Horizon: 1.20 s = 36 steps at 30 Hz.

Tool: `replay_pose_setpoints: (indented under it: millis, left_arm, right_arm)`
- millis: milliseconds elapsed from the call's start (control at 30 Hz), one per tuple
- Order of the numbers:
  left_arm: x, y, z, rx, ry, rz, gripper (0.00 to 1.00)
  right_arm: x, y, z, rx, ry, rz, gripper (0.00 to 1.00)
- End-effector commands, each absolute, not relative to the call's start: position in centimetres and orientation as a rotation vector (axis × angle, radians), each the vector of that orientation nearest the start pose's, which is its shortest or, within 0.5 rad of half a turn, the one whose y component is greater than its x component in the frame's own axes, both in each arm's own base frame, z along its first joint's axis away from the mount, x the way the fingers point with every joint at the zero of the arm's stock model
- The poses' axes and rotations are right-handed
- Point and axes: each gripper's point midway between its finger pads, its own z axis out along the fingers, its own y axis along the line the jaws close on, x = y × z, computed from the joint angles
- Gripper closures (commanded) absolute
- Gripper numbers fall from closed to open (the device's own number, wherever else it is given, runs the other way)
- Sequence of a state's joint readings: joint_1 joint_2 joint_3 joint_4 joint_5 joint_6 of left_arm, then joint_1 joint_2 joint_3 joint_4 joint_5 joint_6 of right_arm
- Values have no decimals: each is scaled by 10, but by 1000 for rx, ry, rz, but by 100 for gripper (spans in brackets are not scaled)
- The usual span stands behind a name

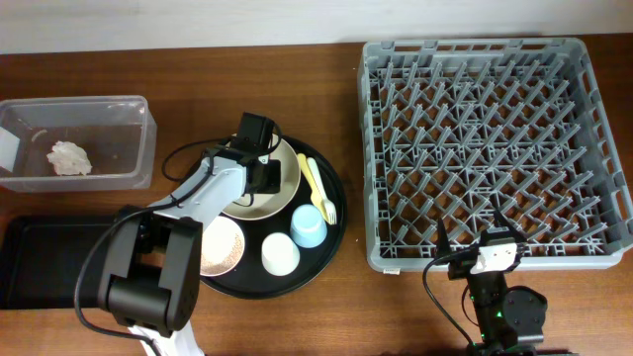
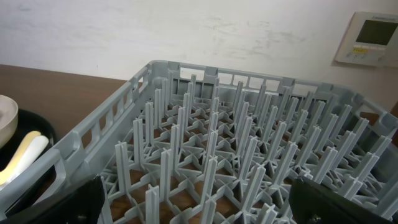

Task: Sort waste into correct bins and load items into the dishwasher rack
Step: 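Reach left gripper back to the plate and grasp the red wrapper, then carry the red wrapper left and drop it into the clear bin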

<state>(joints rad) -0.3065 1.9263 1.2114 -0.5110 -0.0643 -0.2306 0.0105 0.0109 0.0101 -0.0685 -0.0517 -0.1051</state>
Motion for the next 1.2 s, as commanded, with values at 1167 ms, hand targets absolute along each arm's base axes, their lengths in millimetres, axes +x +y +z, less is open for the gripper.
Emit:
replay_pose_setpoints:
  millis: [1167]
  left_arm:
    - [458,189,102,-855,2385,200,79]
  right_arm:
    - [246,10,157,-127,1639,-36,2]
